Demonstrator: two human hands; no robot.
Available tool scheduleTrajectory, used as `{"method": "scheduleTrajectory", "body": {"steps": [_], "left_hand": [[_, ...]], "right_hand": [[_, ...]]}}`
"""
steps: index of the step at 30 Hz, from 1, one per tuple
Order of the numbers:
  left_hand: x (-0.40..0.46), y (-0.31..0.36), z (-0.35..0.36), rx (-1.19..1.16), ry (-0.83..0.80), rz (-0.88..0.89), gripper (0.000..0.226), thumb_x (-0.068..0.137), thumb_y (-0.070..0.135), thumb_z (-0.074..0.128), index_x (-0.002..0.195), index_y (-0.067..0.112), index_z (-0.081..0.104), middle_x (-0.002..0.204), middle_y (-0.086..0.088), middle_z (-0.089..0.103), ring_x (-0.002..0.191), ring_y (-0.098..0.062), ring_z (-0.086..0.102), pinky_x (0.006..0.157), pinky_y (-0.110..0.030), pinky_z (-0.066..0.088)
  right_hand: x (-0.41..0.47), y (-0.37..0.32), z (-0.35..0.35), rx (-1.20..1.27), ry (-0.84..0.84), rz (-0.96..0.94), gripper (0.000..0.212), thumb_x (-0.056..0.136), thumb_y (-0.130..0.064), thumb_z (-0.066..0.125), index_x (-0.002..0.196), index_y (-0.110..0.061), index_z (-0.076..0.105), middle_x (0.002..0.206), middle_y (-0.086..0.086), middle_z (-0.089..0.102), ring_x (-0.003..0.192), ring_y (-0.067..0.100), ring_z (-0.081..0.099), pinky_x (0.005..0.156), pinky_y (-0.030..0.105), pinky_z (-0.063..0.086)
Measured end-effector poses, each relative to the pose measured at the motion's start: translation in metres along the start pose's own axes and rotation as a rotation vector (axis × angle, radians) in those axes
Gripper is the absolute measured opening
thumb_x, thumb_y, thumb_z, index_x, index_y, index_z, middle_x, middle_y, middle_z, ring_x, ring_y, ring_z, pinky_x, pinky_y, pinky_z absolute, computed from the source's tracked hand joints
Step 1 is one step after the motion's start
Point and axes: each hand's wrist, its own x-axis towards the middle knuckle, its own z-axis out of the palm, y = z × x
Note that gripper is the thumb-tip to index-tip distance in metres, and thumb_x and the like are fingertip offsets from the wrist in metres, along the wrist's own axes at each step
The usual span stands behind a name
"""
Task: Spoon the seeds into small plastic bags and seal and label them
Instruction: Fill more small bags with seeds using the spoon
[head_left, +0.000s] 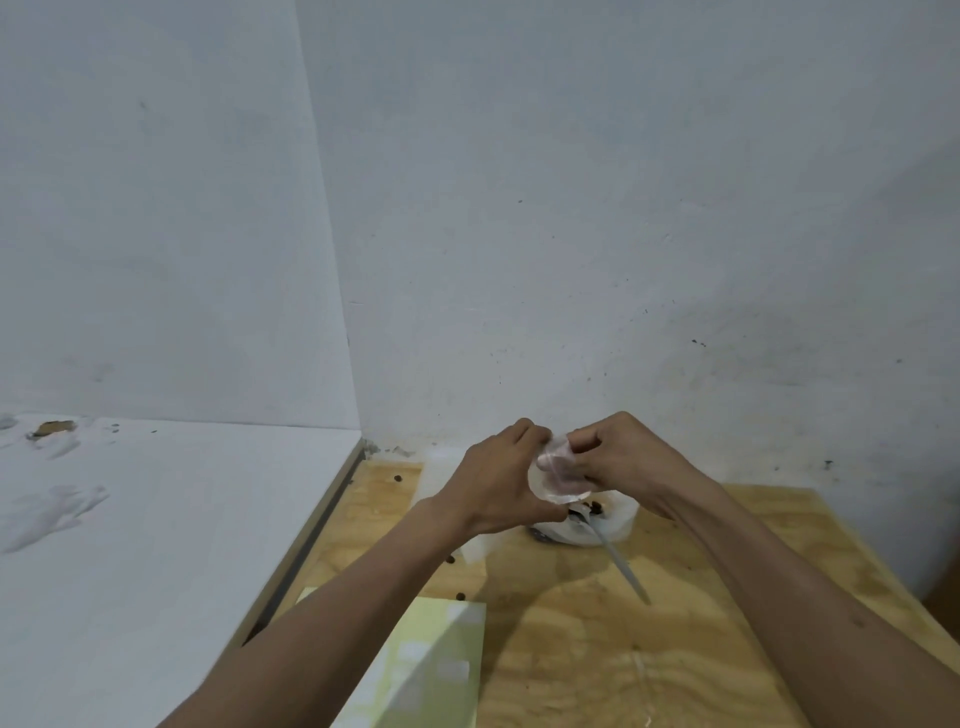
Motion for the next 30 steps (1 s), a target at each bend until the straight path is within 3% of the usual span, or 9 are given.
{"method": "scheduleTrajectory", "body": {"steps": [2,5,9,12,15,17,21,25,30], "left_hand": [[0.001,0.0,0.002,-0.009,-0.016,-0.006,0.063,0.073,0.05,0.083,0.119,0.017,0.053,0.109,0.008,0.056,0.084,-0.009,0.049,0.068,-0.027,0.038],[0.002,-0.002,0.003,0.027,-0.013,-0.019,0.077,0.074,0.062,0.078,0.132,0.021,0.048,0.122,0.009,0.059,0.099,-0.013,0.058,0.077,-0.029,0.047],[0.0,-0.013,0.001,-0.007,-0.028,-0.209,0.079,0.076,0.067,0.074,0.135,0.021,0.048,0.123,0.009,0.059,0.102,-0.016,0.059,0.074,-0.026,0.041],[-0.004,-0.021,0.001,-0.225,-0.043,-0.313,0.067,0.076,0.064,0.077,0.121,0.019,0.055,0.112,0.008,0.063,0.097,-0.017,0.058,0.07,-0.024,0.042],[0.0,-0.011,-0.001,-0.433,-0.186,-0.43,0.075,0.074,0.066,0.078,0.132,0.023,0.057,0.131,0.012,0.061,0.116,-0.012,0.057,0.097,-0.03,0.047],[0.005,-0.001,0.002,-0.537,-0.307,-0.488,0.053,0.076,0.059,0.081,0.114,0.027,0.063,0.11,0.016,0.065,0.104,-0.008,0.06,0.089,-0.028,0.05],[0.015,0.006,0.016,-0.556,-0.384,-0.548,0.039,0.071,0.057,0.084,0.084,0.023,0.071,0.086,0.008,0.069,0.083,-0.013,0.065,0.072,-0.027,0.047],[0.02,0.002,0.025,-0.601,-0.302,-0.626,0.047,0.07,0.054,0.085,0.069,0.017,0.058,0.067,0.004,0.053,0.058,-0.012,0.051,0.058,-0.024,0.037],[0.03,0.01,0.016,-0.655,-0.276,-0.502,0.048,0.076,0.045,0.085,0.058,0.019,0.05,0.053,0.011,0.046,0.048,-0.007,0.045,0.051,-0.017,0.035]], "right_hand": [[0.001,0.003,0.001,-0.013,-0.014,-0.005,0.033,0.088,-0.017,0.077,0.057,-0.008,0.07,0.055,-0.006,0.056,0.053,0.006,0.055,0.058,0.022,0.048],[0.002,0.005,0.0,-0.065,-0.008,-0.092,0.028,0.09,-0.014,0.07,0.062,-0.012,0.067,0.058,-0.005,0.048,0.052,0.007,0.045,0.054,0.022,0.038],[0.002,0.025,-0.02,-0.438,0.162,-0.159,0.037,0.092,0.0,0.062,0.107,-0.029,0.078,0.105,-0.012,0.074,0.095,0.005,0.069,0.085,0.026,0.057],[-0.016,0.058,-0.039,-0.927,-0.08,-0.134,0.062,0.089,-0.011,0.064,0.135,-0.051,0.054,0.133,-0.019,0.049,0.114,0.006,0.055,0.086,0.03,0.051],[-0.037,0.094,-0.036,-1.049,-0.219,-0.145,0.073,0.087,-0.041,0.072,0.147,-0.058,0.032,0.137,-0.022,0.035,0.109,0.006,0.056,0.077,0.023,0.046],[-0.045,0.105,-0.025,-1.041,-0.102,-0.321,0.051,0.093,-0.052,0.057,0.142,-0.056,0.043,0.134,-0.018,0.047,0.1,0.005,0.064,0.066,0.021,0.045],[-0.044,0.11,-0.008,-0.987,0.257,-0.541,0.031,0.098,-0.037,0.046,0.116,-0.031,0.071,0.101,-0.008,0.066,0.066,0.014,0.068,0.044,0.027,0.044],[-0.032,0.099,-0.004,-0.802,0.532,-0.139,0.025,0.101,-0.031,0.049,0.1,-0.016,0.07,0.094,0.0,0.067,0.08,0.026,0.066,0.063,0.034,0.051],[-0.019,0.105,0.0,-0.441,0.677,0.268,0.04,0.094,-0.03,0.052,0.058,-0.013,0.05,0.053,0.001,0.05,0.049,0.023,0.047,0.046,0.029,0.032]]}}
